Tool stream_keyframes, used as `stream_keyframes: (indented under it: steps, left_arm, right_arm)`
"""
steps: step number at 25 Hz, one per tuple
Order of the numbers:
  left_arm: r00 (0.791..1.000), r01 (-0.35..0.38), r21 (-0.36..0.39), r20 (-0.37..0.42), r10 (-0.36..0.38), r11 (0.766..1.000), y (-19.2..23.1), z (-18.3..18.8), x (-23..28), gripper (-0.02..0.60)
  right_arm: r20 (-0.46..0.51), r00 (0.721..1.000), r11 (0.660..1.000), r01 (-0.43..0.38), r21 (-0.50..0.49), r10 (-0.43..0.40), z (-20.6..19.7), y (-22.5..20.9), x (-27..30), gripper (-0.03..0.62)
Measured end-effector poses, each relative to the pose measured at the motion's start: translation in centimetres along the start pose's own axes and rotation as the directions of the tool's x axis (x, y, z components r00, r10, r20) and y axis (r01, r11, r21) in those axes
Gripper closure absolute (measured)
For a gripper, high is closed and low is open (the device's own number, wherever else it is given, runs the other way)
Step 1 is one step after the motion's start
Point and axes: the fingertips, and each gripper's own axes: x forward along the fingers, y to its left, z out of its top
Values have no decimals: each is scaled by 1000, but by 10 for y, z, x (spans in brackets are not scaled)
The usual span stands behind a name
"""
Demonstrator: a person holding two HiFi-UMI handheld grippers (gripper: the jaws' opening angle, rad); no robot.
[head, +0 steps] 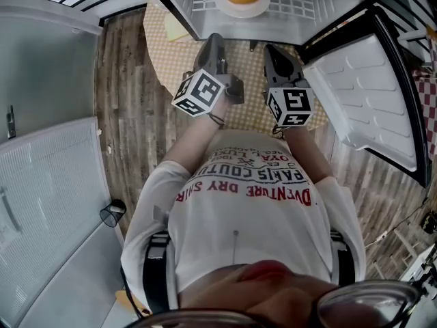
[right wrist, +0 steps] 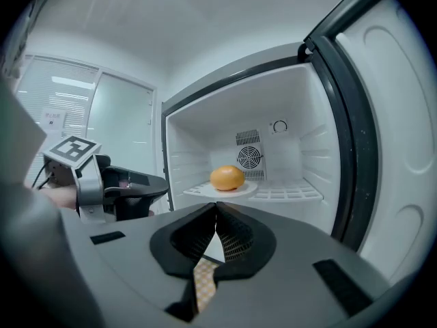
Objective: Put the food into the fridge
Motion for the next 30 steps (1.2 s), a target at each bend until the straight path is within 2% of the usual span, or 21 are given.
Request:
stream_keyframes:
  steps: [1, 2, 3, 6, 8, 11, 13, 15, 20, 22, 27, 30]
  left_arm:
    - [1000, 24, 90, 5, -25, 996, -8, 3, -4, 555]
    - [998, 54, 181, 8, -56, 982, -17, 6, -8, 555]
    - [996, 84, 269, 7, -89, 959, -26, 8, -12, 555]
    - [989, 134, 480, -12, -147, 867, -49, 9, -24, 555]
    - [987, 155, 562, -47, -156, 812, -57, 4, -28, 555]
    - [980, 197, 641, -114, -161, 742, -65, -9, -30, 555]
    - [976, 220, 672, -143, -167, 707, -69, -15, -30, 555]
    - [971, 240, 666, -168, -172, 706, -70, -20, -29, 555]
    - [970, 238, 604, -186, -157, 760, -63, -22, -23, 555]
    - [972, 229, 591, -184, -147, 774, -60, -22, -22, 555]
    - [972, 231, 609, -181, -151, 759, -61, -22, -21, 555]
    - [970, 238, 604, -188, -154, 761, -62, -23, -20, 555]
  right_arm:
    - [2, 1000, 1000, 3, -3, -3, 1, 1, -2, 569]
    - [5, 1000, 1000, 5, -5, -5, 2, 1, -4, 569]
    - [9, 1000, 1000, 8, -7, -8, 3, 2, -5, 569]
    - [17, 1000, 1000, 21, -18, -20, 5, 4, -10, 569]
    - [22, 999, 999, 28, -21, -27, 6, 4, -12, 569]
    - [33, 999, 999, 32, -32, -31, 8, 7, -13, 569]
    - [42, 999, 998, 32, -46, -30, 11, 10, -14, 569]
    - [48, 998, 998, 32, -57, -29, 13, 12, -15, 569]
    - [55, 998, 996, 26, -83, -21, 17, 16, -15, 569]
    - [62, 998, 995, 16, -97, -10, 19, 20, -15, 569]
    - [71, 997, 994, 15, -111, -8, 20, 23, -15, 569]
    - [64, 998, 994, 16, -113, -9, 18, 23, -16, 569]
